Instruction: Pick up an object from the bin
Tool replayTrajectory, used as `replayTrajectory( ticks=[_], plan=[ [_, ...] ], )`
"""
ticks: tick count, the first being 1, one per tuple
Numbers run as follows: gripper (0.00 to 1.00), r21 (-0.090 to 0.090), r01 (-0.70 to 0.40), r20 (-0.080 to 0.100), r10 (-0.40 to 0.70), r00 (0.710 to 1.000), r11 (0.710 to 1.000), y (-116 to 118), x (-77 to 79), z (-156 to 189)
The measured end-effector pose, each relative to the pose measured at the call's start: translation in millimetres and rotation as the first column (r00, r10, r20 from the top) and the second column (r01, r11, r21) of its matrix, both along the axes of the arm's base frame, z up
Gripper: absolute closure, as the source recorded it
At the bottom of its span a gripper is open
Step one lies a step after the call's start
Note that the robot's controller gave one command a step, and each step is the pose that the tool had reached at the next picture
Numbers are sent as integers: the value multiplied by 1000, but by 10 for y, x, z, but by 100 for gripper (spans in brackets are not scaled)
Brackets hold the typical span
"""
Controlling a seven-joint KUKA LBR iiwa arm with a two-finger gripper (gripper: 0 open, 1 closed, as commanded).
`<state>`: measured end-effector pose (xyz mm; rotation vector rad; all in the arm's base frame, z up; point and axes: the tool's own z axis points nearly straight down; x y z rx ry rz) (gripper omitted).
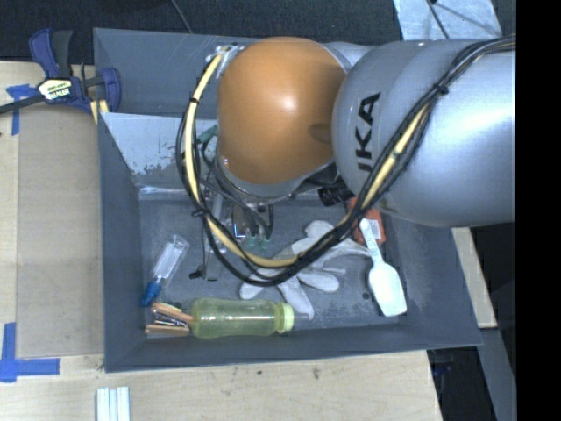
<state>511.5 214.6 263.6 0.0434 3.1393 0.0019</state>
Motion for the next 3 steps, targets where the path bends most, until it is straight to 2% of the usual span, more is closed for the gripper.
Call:
replayTrajectory(
  ticks=[1,2,3],
  plan=[
    [0,-1,5,-1,-5,1000,1000,-22,-162,445],
    [0,3,-21,9,21,1000,1000,-291,199,222],
    [0,-1,-6,3,6,1000,1000,-547,354,-72]
  ],
)
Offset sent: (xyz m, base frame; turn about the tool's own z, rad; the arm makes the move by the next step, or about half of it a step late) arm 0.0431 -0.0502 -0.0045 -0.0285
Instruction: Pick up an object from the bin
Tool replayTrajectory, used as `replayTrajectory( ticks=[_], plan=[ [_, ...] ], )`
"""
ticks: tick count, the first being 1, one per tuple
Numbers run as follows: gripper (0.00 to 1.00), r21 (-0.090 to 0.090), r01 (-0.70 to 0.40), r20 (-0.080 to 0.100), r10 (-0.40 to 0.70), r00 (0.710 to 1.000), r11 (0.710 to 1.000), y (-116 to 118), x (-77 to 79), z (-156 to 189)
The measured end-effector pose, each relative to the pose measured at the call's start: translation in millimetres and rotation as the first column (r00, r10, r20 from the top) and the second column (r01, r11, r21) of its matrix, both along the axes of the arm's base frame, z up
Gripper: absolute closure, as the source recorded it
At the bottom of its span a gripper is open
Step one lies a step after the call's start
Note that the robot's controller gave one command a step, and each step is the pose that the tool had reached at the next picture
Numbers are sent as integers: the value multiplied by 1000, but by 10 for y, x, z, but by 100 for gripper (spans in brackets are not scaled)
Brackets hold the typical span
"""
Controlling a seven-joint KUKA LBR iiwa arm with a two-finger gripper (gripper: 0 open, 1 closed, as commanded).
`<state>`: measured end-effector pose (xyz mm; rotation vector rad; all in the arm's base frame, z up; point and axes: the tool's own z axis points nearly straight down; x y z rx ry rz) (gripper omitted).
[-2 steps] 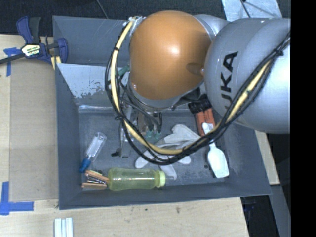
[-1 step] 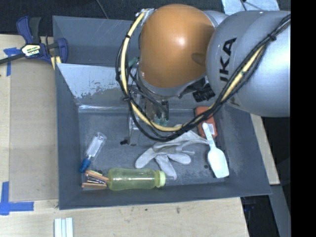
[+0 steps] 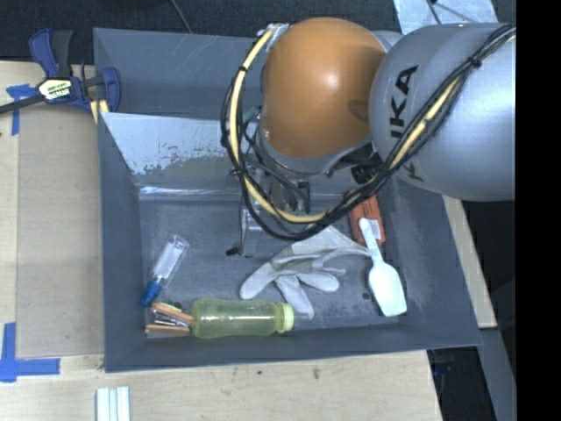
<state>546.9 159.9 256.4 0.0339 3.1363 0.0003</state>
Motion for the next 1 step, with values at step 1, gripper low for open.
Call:
replayTrajectory(
  ticks=[1],
  plan=[
    [0,1,133,-3,-133,991,991,-120,-69,-189]
  ],
)
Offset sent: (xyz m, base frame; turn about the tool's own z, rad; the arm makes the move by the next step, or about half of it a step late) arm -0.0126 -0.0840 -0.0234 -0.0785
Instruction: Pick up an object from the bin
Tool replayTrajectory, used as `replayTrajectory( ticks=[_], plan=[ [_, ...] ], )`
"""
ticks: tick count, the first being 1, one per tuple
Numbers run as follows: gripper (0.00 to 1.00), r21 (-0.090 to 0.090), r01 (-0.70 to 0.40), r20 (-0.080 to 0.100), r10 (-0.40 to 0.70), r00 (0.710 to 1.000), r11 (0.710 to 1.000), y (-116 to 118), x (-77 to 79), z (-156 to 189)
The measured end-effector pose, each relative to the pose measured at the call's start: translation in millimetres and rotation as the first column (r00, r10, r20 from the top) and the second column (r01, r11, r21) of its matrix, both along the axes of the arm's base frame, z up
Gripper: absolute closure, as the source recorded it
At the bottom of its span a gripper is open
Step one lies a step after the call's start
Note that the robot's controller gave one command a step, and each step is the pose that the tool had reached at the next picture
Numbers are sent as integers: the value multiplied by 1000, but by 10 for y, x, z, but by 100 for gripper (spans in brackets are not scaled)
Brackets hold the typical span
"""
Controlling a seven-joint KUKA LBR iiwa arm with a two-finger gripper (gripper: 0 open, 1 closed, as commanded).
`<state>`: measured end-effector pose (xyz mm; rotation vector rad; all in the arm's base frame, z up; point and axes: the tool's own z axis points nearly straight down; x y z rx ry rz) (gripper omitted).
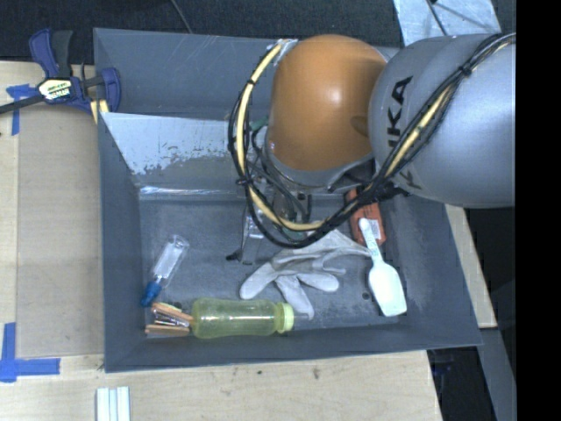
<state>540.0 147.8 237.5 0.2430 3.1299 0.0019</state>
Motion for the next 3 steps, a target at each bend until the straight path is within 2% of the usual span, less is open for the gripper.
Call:
replayTrajectory(
  ticks=[1,2,3],
  plan=[
    [0,-1,157,-2,-157,988,988,-241,-23,-30],
    [0,-1,-135,0,135,991,991,-431,83,-218],
    [0,-1,-194,-1,194,981,981,-634,115,-342]
  ],
)
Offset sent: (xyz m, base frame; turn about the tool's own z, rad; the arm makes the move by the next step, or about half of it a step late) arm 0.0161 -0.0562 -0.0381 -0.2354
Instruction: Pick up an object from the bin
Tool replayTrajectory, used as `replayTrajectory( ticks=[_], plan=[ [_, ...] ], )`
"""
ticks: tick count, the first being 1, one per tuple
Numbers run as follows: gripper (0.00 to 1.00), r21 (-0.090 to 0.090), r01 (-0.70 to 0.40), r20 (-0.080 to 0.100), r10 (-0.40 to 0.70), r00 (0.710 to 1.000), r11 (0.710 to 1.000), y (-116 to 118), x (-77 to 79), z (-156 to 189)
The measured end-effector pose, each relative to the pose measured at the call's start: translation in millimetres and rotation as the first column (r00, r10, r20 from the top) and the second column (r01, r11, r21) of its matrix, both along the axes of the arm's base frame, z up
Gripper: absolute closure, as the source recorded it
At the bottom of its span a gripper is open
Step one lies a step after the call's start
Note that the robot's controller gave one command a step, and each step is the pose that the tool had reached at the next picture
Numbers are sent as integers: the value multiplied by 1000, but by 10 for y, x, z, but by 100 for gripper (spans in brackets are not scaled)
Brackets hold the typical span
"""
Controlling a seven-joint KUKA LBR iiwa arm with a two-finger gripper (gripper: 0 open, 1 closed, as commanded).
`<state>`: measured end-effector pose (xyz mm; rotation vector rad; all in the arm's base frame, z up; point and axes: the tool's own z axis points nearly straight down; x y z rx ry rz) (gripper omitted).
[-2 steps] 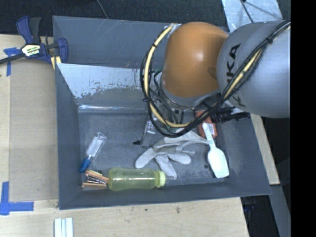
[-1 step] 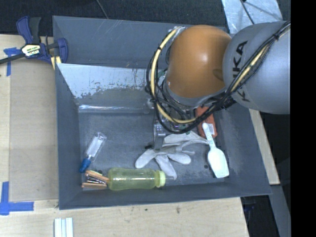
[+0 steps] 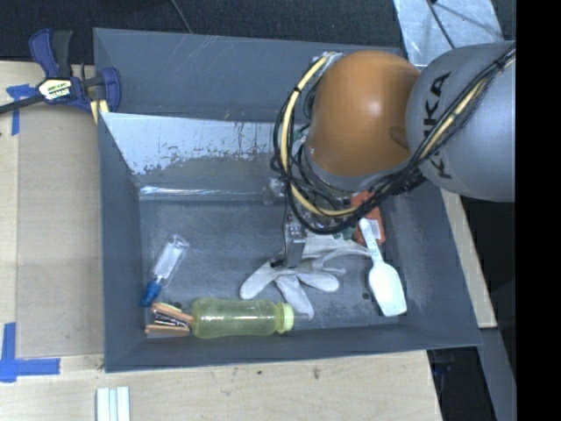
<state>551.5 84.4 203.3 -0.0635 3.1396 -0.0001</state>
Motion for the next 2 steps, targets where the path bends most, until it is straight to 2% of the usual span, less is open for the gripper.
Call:
replayTrajectory(
  ticks=[1,2],
  plan=[
    [0,1,259,0,-259,966,966,-174,-31,-111],
    [0,0,166,2,-166,986,986,-278,-116,-352]
  ],
)
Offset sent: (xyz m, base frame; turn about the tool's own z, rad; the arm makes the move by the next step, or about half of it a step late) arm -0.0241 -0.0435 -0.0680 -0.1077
